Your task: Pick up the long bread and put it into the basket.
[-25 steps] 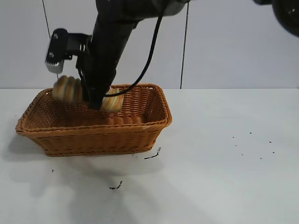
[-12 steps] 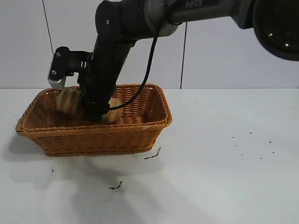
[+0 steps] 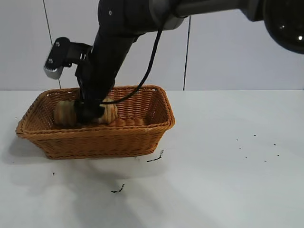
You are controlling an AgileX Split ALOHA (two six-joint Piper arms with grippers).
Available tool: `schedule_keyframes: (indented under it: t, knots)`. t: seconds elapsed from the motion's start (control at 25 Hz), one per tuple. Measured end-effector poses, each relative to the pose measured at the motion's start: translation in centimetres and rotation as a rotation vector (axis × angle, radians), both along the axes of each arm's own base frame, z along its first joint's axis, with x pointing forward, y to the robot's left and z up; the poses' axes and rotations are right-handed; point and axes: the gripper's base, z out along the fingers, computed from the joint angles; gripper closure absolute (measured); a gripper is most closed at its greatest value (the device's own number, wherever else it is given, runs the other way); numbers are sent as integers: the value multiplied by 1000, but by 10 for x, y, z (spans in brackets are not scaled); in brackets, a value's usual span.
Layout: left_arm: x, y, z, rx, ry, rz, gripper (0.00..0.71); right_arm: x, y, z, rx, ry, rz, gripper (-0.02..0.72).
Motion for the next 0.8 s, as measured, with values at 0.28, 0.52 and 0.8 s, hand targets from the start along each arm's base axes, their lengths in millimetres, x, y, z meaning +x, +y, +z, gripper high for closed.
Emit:
schedule_keyframes:
  t: [0.28,0.52,0.8]
  knots:
    - [0,0,0,0,0,0,18,11,-38,45,253,203,-442,14]
    - [0,0,0,0,0,0,18,41,-109,41,259,341,-711,14]
    - [0,0,0,0,0,0,18,73,-221,37,208,346,-956,14]
